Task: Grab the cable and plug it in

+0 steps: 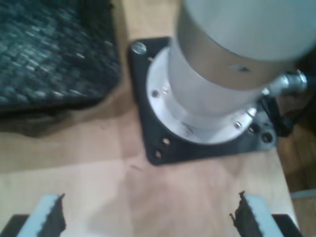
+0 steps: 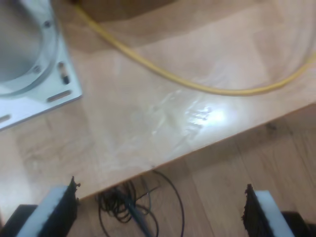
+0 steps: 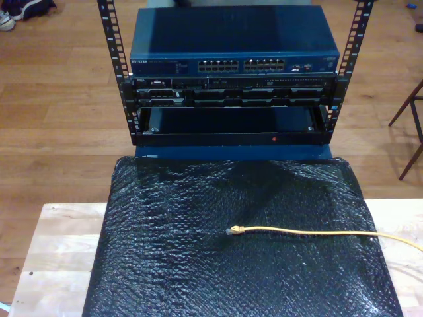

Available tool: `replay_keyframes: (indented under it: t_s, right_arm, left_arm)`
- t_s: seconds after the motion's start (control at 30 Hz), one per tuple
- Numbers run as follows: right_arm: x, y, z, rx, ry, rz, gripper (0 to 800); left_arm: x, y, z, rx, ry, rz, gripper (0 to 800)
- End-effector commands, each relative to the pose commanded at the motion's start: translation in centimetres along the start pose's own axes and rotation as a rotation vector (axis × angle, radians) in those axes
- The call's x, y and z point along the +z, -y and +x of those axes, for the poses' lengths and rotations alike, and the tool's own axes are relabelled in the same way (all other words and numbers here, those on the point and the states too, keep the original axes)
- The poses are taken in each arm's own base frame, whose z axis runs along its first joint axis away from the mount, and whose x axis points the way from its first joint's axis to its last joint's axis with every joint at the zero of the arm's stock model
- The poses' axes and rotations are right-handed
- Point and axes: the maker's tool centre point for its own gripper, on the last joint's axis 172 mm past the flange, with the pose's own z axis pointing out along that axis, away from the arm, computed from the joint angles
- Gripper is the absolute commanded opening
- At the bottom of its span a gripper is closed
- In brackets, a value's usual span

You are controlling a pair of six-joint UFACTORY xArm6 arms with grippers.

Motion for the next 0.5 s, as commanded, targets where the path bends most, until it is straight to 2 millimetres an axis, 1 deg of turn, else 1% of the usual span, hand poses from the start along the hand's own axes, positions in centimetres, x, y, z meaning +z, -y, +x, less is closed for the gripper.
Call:
replay_keyframes:
  t_s: [0.13, 0.2, 0.27, 0.5]
  right_arm:
    - [-0.6, -1.2, 2.9, -0.015, -0.082, 0.003, 799]
    - [-0.9, -1.8, 4.0, -0.022, -0.113, -0.017, 799]
    - [-1.2, -2.5, 4.7, -0.006, -0.132, -0.037, 799]
    - [-0.4, -3.3, 6.1, 0.000, -0.138, 0.000, 799]
  left_arm:
    - [0.0, 1.3, 1.3, 0.002, -0.018, -0.011, 800]
    - [0.0, 1.9, 1.9, 0.010, -0.031, -0.004, 800]
    - [0.1, 2.3, 2.3, 0.017, -0.040, 0.001, 800]
    - [0.5, 3.2, 3.0, 0.018, -0.039, -0.026, 800]
